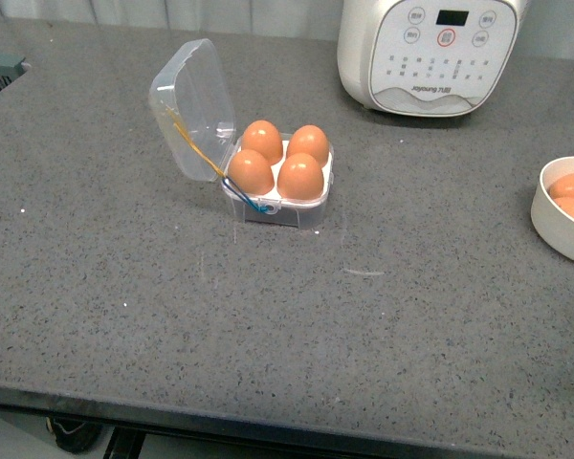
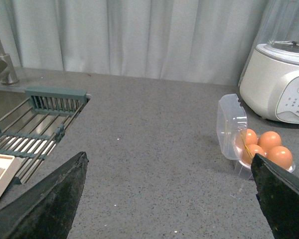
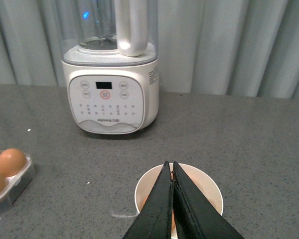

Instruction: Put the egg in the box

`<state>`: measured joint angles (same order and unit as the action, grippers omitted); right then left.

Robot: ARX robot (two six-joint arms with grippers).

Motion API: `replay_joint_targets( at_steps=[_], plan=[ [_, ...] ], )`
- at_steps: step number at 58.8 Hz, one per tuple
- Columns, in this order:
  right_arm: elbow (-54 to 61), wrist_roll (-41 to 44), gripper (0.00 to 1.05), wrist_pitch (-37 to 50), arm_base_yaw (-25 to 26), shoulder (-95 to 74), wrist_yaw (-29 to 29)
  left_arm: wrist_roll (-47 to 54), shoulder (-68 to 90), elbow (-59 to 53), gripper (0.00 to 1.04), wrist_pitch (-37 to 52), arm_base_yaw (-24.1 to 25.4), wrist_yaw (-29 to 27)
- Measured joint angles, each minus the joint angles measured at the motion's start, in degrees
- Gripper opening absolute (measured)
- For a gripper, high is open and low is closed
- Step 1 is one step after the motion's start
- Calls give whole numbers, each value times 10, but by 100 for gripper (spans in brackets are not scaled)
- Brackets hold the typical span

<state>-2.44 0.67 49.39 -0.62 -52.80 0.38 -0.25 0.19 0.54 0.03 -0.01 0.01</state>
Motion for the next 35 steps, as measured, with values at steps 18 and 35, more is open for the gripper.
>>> replay_joint_targets(
  at_steps=[18,35],
  plan=[
    [19,-1,1,-115,5,137,-3,0,0,0,98,0,0,0],
    [21,-1,1,-209,5,239,-3,0,0,0,98,0,0,0]
  ],
)
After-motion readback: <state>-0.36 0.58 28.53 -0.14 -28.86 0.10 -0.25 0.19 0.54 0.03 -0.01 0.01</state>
